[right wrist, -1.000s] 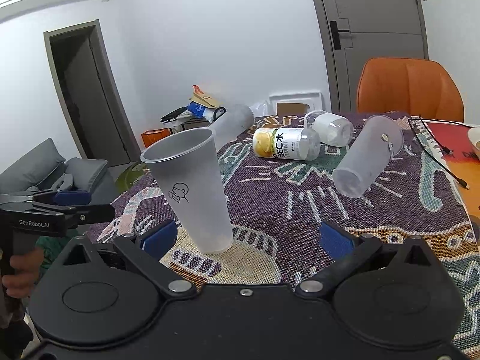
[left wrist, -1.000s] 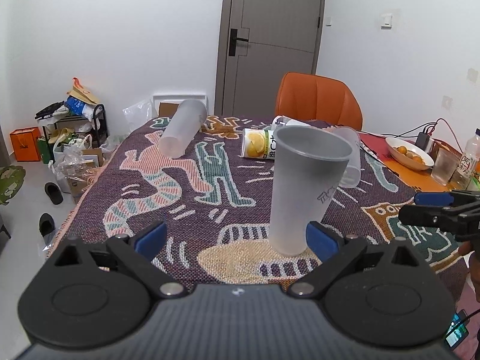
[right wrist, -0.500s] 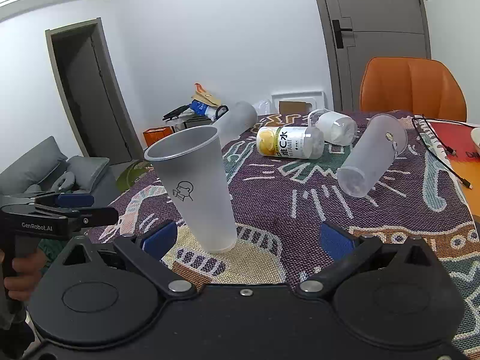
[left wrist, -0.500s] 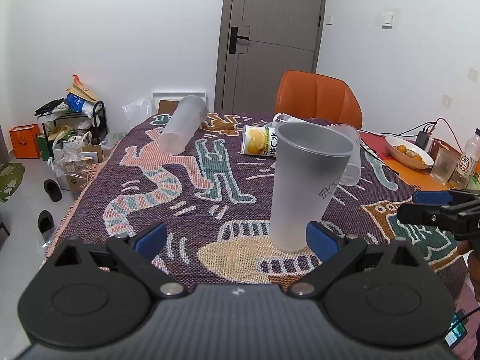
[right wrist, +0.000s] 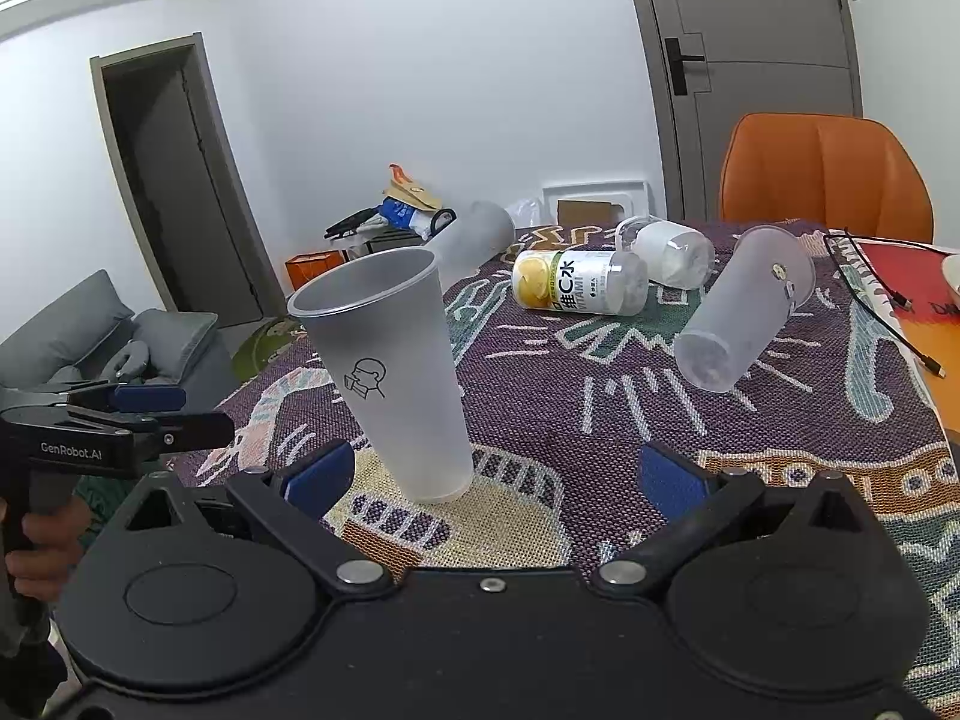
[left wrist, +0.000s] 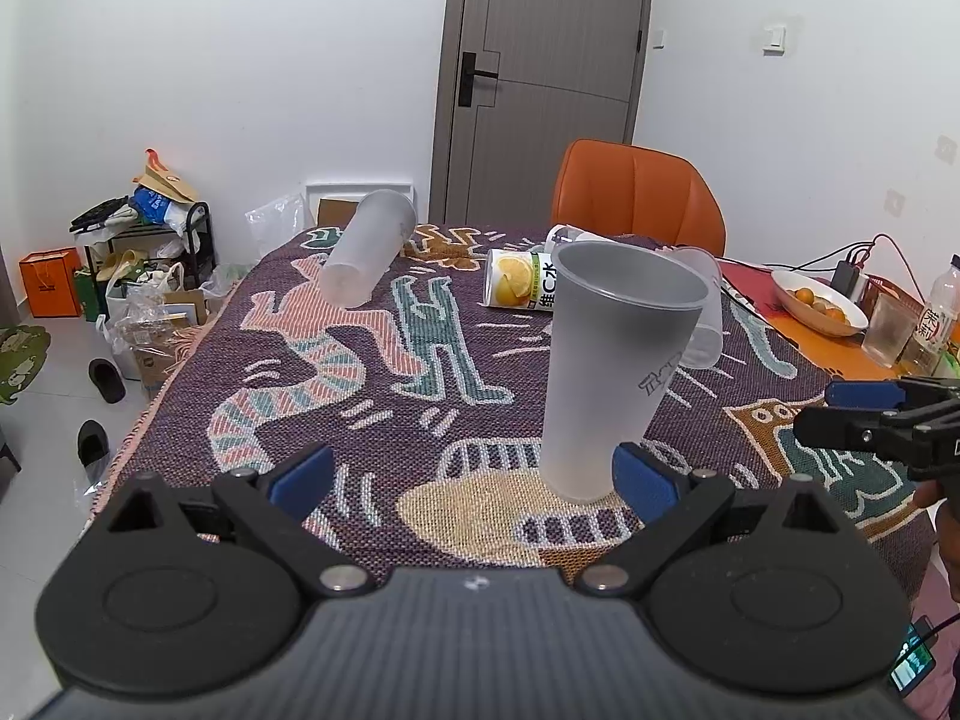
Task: Flip cup upright
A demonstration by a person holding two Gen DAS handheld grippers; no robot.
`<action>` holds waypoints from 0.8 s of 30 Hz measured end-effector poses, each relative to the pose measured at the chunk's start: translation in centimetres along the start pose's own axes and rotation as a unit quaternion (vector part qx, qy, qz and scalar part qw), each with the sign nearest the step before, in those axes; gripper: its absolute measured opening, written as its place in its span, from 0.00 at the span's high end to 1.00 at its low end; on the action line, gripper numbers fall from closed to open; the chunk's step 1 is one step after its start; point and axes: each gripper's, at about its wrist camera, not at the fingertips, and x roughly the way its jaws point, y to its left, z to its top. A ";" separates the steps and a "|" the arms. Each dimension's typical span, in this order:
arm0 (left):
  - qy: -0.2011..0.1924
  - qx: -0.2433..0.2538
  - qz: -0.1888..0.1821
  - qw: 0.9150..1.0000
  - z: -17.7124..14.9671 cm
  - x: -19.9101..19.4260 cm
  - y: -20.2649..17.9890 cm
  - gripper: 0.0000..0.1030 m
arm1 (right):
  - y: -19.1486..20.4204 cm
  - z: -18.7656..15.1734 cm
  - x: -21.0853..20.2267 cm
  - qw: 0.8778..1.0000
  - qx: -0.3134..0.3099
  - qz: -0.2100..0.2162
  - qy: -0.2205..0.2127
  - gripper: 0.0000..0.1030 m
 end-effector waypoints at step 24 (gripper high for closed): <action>0.001 -0.001 0.002 1.000 -0.2 -0.1 0.2 0.04 | -0.1 -0.3 0.1 1.000 -0.002 -0.001 0.003 0.00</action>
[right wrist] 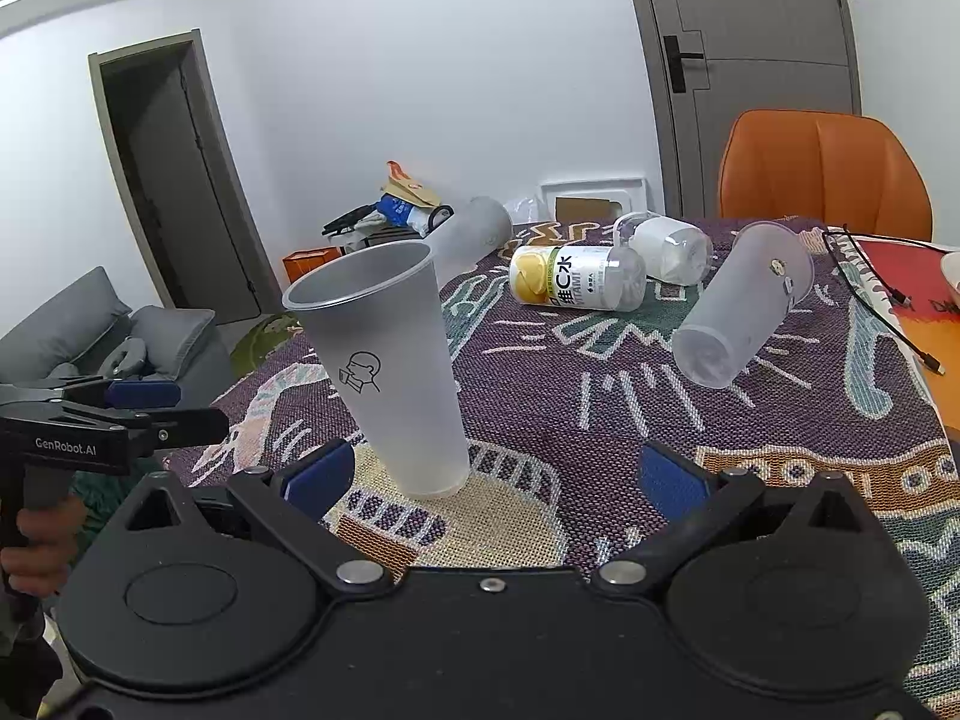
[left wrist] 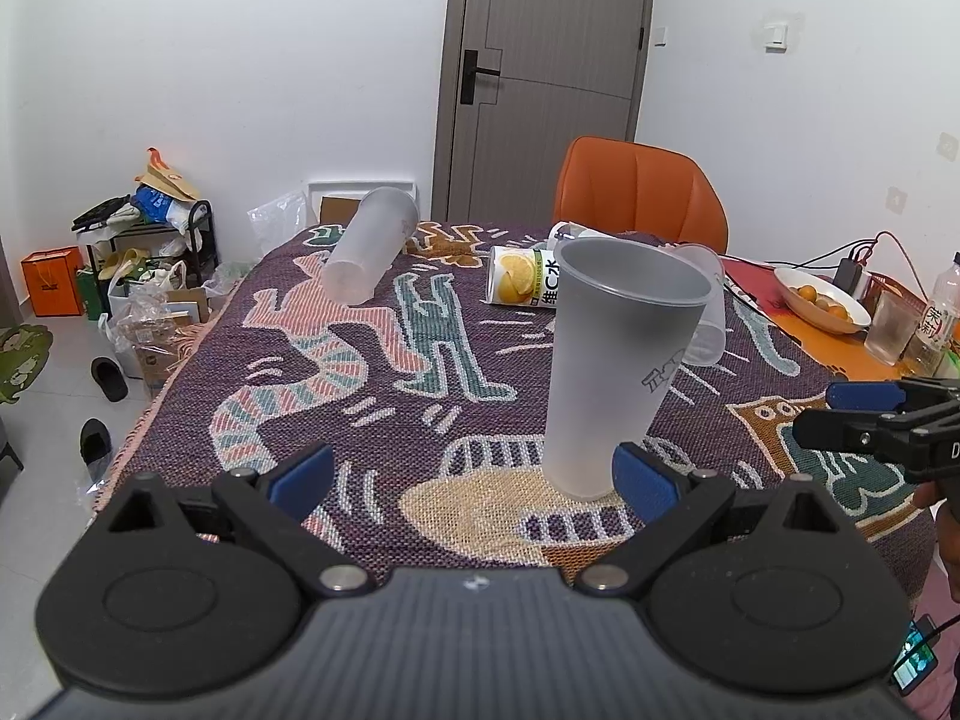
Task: Flip cup upright
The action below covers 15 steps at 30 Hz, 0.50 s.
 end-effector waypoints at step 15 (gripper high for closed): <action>0.001 -0.001 -0.003 1.000 -0.2 0.0 0.2 0.04 | 0.0 -0.1 0.2 1.000 -0.001 -0.001 0.005 0.00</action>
